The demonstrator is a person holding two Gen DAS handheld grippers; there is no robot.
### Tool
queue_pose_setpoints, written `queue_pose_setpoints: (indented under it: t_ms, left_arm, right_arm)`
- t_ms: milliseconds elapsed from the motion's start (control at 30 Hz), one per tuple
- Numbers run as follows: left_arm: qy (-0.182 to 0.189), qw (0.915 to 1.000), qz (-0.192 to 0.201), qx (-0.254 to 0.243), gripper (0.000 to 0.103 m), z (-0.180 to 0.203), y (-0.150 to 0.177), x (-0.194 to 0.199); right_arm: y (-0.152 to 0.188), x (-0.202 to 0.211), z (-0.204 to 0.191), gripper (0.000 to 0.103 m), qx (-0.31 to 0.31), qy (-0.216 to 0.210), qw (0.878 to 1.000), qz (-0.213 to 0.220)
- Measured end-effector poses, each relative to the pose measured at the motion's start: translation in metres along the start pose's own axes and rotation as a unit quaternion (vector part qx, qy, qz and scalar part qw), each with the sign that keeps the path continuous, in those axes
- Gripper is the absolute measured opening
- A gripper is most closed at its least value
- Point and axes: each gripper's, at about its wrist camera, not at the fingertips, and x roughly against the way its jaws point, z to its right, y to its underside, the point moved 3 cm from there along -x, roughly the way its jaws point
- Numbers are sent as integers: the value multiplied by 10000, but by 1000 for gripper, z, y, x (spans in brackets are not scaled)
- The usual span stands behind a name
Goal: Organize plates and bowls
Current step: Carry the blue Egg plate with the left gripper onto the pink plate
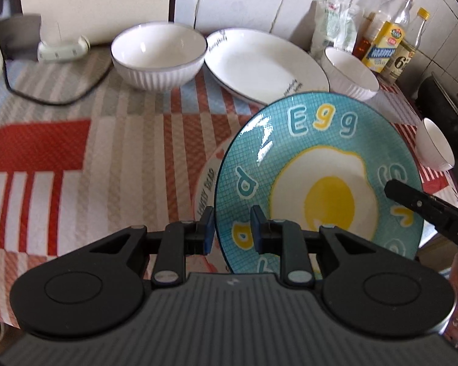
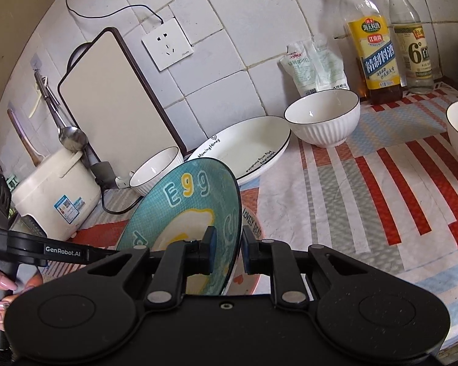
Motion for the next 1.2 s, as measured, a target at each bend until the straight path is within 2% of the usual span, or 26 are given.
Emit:
queue_pose_setpoints:
  t_ms: [267,400,600,800,867,1000,1200]
  left_arm:
    - [-76,9999,28,-75,23,1,3,-3]
    - [-124,9998,54,-169,23,1,3,-4]
    - [-98,9996,24,-266,23,3,2,-12]
    - [-163,9987,140,-465,22,4,1,-10]
    - [-85,9987,179,-462,23,1,0,-10]
    - [181,9992,246,-268,21,-11,1,-6]
    - [117,9983,376,-439,21,-8,5,1]
  right_arm:
    - [9,-12,7,22,75,124,9998,-157]
    - [11,-13,5,22,247,155,9995,-82]
    - [18,-19,-1,22,740,597,9955,5]
    - [22,-22,1,26,890,572,9944,54]
    - [25,-26,-5,32,1102,665,9917,43]
    - [30,-28,-9,33,1212,741,9898,141]
    - [31,-30,-7,34,1211,673,9903,87]
